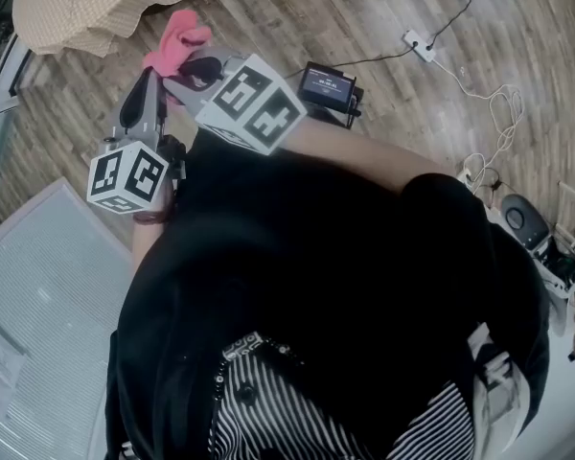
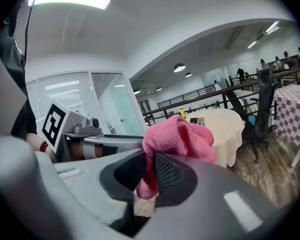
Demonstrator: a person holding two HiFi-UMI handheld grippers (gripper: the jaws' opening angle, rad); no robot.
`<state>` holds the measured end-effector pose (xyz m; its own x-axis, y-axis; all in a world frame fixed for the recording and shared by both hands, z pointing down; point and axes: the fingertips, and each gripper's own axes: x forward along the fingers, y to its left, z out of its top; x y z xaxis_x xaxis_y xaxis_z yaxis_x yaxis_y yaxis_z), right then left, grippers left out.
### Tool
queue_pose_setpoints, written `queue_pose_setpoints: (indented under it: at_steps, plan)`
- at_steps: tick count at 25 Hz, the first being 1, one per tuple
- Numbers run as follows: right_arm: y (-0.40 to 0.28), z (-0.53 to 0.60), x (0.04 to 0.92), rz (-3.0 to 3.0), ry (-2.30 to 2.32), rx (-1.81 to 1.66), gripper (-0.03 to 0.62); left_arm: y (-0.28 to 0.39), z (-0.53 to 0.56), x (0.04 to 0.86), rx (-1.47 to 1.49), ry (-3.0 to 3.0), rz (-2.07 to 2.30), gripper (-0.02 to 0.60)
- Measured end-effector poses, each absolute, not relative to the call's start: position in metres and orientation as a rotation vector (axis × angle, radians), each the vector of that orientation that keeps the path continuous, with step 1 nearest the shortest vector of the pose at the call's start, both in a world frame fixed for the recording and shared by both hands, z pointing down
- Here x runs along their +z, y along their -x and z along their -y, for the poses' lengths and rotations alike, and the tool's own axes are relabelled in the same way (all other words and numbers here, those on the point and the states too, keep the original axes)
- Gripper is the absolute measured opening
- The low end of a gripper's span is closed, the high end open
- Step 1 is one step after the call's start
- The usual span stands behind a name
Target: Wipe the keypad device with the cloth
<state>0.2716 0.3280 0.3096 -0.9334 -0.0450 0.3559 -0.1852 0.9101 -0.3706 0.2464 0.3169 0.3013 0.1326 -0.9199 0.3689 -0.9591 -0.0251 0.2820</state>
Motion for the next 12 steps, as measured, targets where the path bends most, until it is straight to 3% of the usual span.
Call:
queue_pose_setpoints:
  at_steps: [12]
  plan:
    - [-0.265, -0.303, 0.291, 2.745, -0.374, 0.506, 0.046, -0.242, -0.289, 0.282, 0.103, -2.14, 1.705, 0.002]
